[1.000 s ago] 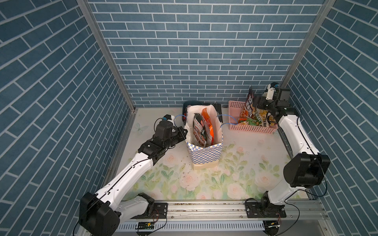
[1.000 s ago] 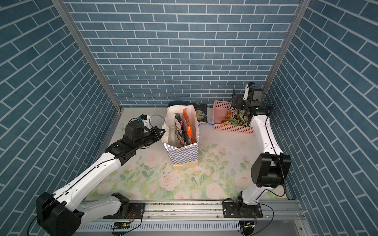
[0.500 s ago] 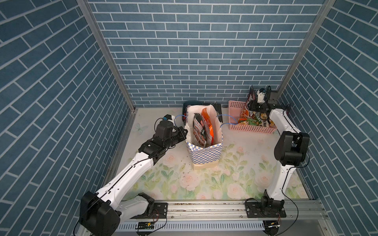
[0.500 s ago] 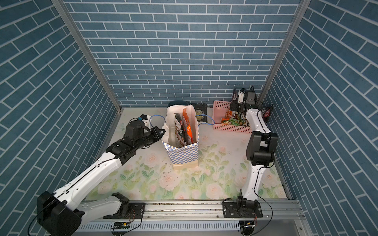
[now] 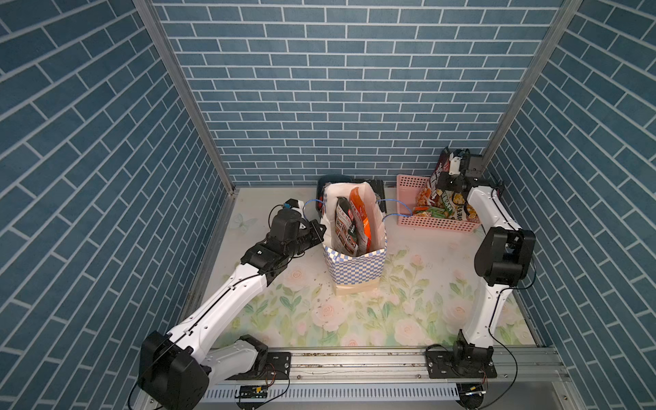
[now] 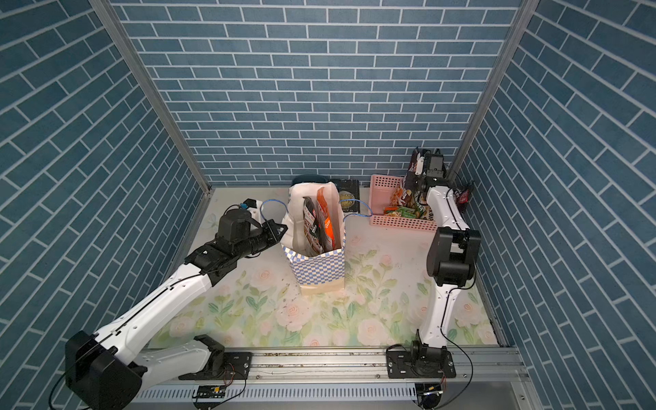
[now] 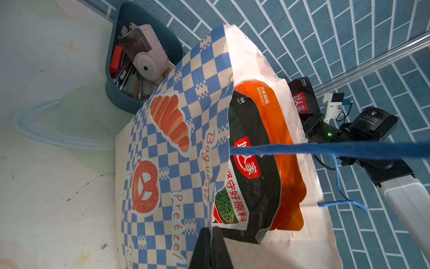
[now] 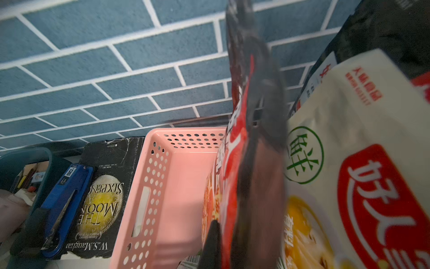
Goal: Place the condiment packets inside the bag
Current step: Pick up the condiment packet from the storage box, then place the condiment packet in the paper bag.
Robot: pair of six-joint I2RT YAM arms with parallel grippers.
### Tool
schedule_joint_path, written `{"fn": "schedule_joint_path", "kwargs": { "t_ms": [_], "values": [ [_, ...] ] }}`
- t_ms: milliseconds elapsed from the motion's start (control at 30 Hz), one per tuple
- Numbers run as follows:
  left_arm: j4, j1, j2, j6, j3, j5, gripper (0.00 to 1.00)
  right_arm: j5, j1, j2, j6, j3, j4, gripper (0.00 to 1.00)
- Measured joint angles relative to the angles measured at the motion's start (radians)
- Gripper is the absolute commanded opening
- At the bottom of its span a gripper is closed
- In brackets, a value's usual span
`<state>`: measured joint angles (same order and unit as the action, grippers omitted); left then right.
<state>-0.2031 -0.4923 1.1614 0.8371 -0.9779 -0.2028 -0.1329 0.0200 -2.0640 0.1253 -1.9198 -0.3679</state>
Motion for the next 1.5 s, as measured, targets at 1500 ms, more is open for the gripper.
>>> {"fn": "schedule_joint_path", "kwargs": {
  "t_ms": [1500],
  "values": [
    [0.006, -0.001, -0.025, 0.000, 0.008, 0.002, 0.00, -0.715, -0.608, 0.486, 0.233, 0.135, 0.475, 0.00]
  ]
}}
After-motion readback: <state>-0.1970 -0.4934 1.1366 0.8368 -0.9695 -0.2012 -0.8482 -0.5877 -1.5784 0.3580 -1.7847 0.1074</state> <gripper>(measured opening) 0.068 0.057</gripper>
